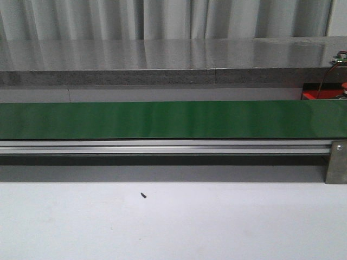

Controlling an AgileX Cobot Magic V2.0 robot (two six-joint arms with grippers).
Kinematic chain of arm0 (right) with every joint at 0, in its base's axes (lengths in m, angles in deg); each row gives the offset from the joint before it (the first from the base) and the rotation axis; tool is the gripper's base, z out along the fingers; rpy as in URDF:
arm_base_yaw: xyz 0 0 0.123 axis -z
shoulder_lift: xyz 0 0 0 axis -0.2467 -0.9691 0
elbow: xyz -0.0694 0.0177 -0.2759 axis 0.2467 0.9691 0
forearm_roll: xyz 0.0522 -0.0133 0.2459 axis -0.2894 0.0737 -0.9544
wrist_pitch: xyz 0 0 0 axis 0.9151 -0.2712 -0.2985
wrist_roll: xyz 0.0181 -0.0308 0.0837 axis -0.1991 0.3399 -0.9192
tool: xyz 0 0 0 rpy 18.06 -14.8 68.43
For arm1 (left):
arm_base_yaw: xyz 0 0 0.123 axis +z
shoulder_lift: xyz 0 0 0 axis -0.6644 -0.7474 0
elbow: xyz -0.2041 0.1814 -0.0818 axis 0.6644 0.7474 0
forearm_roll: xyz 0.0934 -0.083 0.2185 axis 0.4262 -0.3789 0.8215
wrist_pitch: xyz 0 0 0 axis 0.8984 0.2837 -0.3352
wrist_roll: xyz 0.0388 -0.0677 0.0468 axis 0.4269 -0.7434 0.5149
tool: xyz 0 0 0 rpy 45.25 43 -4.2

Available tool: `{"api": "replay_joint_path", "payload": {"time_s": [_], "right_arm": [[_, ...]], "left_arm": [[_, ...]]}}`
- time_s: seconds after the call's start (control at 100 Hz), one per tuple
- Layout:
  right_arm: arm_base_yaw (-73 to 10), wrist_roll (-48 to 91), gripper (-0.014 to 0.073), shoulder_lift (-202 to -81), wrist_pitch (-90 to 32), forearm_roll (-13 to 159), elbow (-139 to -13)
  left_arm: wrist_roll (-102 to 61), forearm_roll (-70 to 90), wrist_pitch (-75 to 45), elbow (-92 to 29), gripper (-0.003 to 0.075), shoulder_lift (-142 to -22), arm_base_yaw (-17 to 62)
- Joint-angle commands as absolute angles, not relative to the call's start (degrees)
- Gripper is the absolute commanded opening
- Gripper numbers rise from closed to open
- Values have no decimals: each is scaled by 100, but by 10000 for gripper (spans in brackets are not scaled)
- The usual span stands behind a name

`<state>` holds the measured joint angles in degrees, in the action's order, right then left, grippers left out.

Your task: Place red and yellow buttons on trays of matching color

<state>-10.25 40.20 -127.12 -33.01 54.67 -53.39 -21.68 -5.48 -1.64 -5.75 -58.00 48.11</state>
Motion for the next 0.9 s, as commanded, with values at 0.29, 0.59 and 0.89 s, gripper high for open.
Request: {"api": "replay_joint_path", "payload": {"time_s": [0.29,0.59,0.89], "right_arm": [[-1036,4023,-68,-12662,-2995,5378,-5498],[-1036,4023,-68,-12662,-2995,5378,-5498],[-1036,4023,-68,-12662,-2995,5378,-5498]], "left_arm": [[-2173,-739,-606,-745,285,-5818,4828],[-2173,-739,-634,-745,515,-5818,4828],[-2822,-663,-863,-1464,514,-6422,5466]]}}
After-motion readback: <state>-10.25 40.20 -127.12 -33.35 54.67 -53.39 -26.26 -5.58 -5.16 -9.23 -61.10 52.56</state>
